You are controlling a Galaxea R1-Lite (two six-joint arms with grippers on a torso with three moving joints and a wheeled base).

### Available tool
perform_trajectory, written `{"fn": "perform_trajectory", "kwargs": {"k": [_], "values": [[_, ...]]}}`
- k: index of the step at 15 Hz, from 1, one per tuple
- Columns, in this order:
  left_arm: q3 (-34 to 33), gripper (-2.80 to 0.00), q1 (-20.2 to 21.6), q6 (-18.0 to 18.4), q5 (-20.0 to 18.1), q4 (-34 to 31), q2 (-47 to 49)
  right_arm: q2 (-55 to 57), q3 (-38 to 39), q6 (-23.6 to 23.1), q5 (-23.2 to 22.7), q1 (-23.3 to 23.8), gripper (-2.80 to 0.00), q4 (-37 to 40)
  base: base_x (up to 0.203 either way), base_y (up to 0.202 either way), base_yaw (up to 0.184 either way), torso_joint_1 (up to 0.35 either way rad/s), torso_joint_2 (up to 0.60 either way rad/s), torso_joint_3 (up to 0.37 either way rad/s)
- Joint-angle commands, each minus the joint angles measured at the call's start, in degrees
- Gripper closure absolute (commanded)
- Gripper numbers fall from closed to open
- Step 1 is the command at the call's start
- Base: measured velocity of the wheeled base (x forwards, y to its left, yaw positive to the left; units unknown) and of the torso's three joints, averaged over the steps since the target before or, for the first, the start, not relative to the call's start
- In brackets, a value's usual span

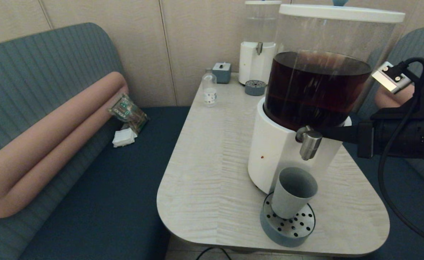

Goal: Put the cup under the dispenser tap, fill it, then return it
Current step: Turn on the faucet

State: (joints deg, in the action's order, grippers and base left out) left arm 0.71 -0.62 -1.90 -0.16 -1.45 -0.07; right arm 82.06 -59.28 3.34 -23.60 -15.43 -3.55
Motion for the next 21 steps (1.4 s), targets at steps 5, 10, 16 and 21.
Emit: {"fn": "perform_trajectory", "kwargs": {"k": [5,10,16,21], "values": [[0.0,0.0,0.0,0.0,0.0,0.0,0.0,0.6,0.3,0.3,-0.2,0.0,0.0,-1.4,0.0,0.0,0.0,0.0,0.0,0.0],[0.0,0.0,0.0,0.0,0.0,0.0,0.0,0.8,0.2,0.4,-0.2,-0.1,0.0,-1.8,0.0,0.0,0.0,0.0,0.0,0.0],[0.0,0.0,0.0,0.0,0.0,0.0,0.0,0.9,0.4,0.7,-0.8,-0.1,0.0,-2.9,0.0,0.0,0.0,0.0,0.0,0.0],[0.0,0.0,0.0,0.0,0.0,0.0,0.0,0.9,0.8,0.8,-1.5,-0.2,0.0,-4.2,0.0,0.0,0.0,0.0,0.0,0.0]]}}
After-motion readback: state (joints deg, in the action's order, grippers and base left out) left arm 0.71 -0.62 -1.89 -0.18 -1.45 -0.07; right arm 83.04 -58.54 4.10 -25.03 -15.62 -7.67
